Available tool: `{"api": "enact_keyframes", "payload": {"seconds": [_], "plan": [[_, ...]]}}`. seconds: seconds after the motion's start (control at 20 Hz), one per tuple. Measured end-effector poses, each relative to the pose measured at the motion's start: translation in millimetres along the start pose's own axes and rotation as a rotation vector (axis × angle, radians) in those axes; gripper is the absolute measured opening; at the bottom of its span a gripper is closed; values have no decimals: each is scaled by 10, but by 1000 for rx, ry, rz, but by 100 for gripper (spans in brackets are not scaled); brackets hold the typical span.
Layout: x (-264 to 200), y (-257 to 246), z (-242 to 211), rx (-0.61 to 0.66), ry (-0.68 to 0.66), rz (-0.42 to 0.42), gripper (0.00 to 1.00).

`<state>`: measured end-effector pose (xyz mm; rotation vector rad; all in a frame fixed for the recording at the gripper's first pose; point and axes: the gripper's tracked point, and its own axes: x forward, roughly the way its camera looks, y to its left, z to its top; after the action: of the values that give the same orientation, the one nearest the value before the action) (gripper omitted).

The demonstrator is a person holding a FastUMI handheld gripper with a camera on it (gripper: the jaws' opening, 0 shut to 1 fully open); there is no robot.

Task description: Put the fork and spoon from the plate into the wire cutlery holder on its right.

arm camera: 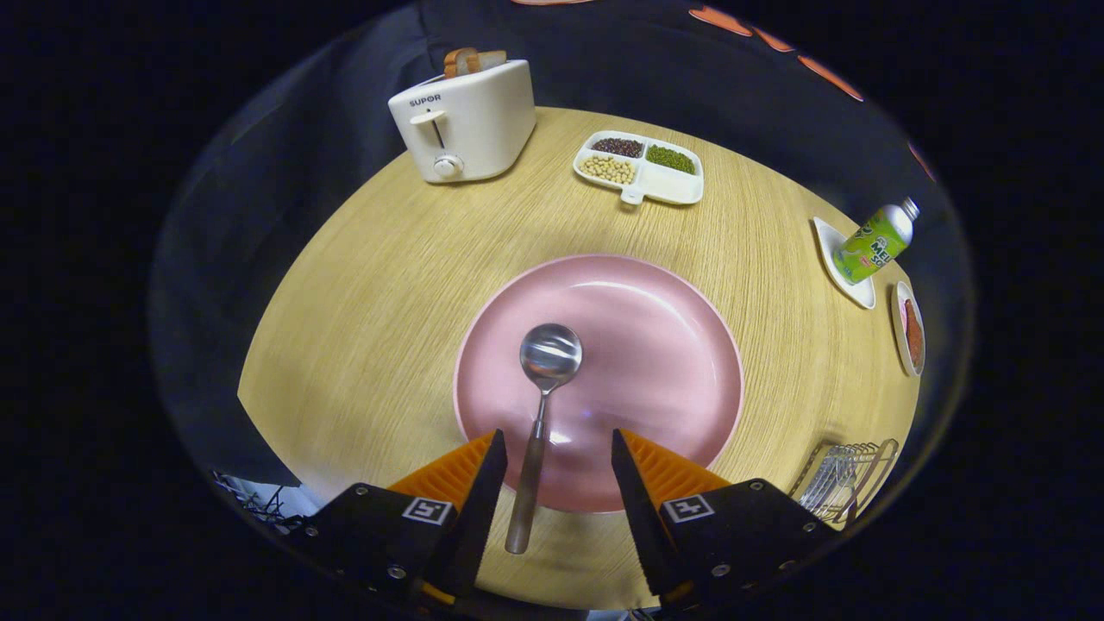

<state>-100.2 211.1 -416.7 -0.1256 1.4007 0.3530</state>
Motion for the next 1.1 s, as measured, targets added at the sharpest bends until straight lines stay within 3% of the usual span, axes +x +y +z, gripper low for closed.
{"api": "enact_keyframes", "payload": {"seconds": [0.2,0.6,0.8,1.1], "plan": [[116,2,-43,9,59,-9,50],[241,2,-113,-12,128,-36,15],[199,-4,-127,1,131,-25,6],[-119,-211,-148,38,73,-16,5]]}}
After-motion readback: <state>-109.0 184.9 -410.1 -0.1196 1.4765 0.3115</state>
